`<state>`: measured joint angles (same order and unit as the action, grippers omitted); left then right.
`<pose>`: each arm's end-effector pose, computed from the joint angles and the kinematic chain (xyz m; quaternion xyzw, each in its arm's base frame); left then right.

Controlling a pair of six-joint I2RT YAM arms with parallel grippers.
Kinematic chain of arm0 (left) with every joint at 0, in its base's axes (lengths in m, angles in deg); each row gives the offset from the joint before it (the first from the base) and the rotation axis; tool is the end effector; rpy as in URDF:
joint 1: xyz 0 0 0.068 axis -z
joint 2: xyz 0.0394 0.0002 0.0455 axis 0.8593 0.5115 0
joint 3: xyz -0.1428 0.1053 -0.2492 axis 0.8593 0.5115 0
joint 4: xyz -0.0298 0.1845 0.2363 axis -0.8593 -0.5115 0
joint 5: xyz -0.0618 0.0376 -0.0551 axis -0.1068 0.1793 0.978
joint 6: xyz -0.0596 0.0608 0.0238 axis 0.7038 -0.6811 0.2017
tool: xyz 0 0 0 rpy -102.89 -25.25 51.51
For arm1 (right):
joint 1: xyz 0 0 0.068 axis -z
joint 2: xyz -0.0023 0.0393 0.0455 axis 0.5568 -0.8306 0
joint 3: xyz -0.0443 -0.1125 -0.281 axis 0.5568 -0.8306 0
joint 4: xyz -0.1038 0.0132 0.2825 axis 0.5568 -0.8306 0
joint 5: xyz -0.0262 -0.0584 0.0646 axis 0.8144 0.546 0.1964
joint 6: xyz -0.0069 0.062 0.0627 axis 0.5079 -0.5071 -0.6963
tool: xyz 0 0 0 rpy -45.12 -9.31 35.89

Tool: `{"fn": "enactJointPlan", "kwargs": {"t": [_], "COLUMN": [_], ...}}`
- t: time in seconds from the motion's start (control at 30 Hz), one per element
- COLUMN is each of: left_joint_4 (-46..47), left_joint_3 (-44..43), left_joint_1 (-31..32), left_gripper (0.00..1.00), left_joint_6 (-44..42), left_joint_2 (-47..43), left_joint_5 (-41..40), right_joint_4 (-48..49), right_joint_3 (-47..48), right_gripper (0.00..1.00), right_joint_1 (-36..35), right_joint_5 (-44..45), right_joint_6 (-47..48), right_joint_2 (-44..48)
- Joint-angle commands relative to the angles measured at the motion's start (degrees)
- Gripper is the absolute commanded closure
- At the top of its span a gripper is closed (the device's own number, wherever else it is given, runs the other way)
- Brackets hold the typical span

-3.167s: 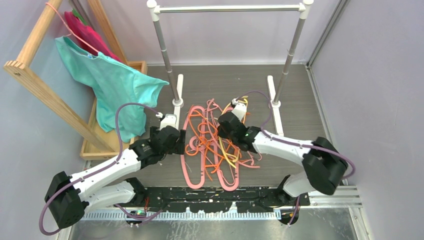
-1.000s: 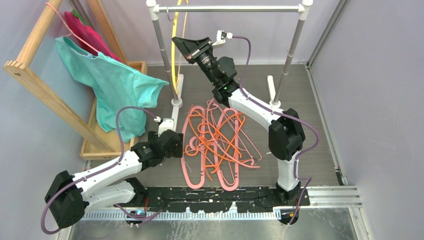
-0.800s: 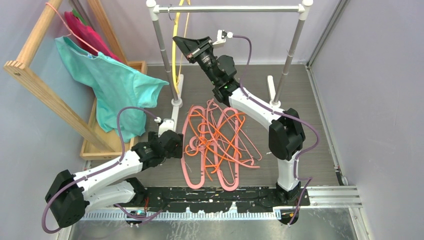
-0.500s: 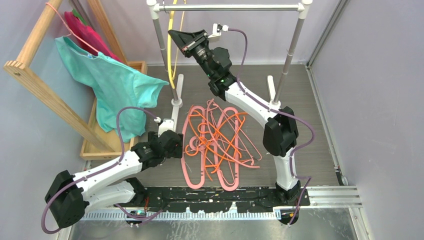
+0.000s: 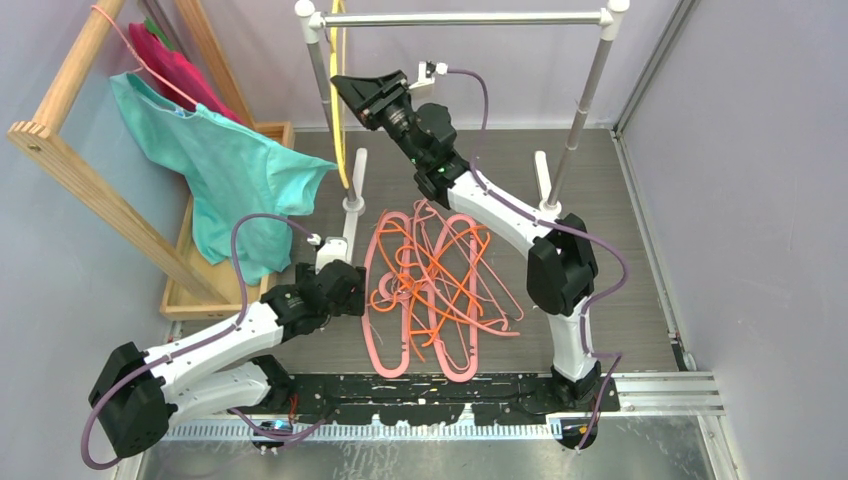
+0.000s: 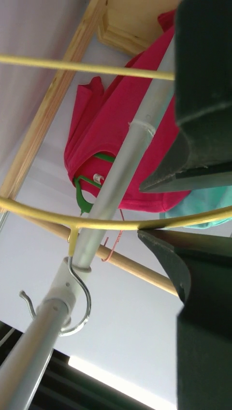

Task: Organize the hangers

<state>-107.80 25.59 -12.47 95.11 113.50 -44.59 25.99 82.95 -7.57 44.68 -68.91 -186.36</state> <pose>0.1823 -0.1369 0.1818 0.0249 0.9243 -0.0029 0.3808 0.4369 0.3854 0.4548 0.1423 0.5264 0.6999 0.4613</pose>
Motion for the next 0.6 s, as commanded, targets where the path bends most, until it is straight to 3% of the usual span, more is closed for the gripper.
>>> {"fn": "enactJointPlan", "kwargs": {"t": [0.0, 0.07, 0.3, 0.57], "left_joint_4": [1.1, 1.2, 1.6, 2.1], "left_joint_3": [-0.2, -0.2, -1.2, -2.5], "left_joint_1": [-0.2, -0.2, -0.3, -0.2], "left_gripper": [0.02, 0.02, 0.02, 0.02], "left_joint_6": [0.9, 0.8, 0.2, -0.1], "left_joint_2": [-0.5, -0.2, 1.4, 3.2], "left_joint_5": [-1.0, -1.1, -1.7, -2.0], "right_joint_4": [1.7, 2.7, 7.2, 7.2], "right_joint_3": [-5.4, -9.0, -22.2, -40.0], "right_gripper": [0.53, 0.42, 0.18, 0.12], "right_joint_1": [-0.2, -0.2, -0.1, -0.2], "right_joint_5": [0.8, 1.9, 3.1, 11.6], "right_joint_6": [4.2, 6.7, 19.4, 38.5], "right_joint_2": [6.6, 9.5, 19.7, 35.5]}}
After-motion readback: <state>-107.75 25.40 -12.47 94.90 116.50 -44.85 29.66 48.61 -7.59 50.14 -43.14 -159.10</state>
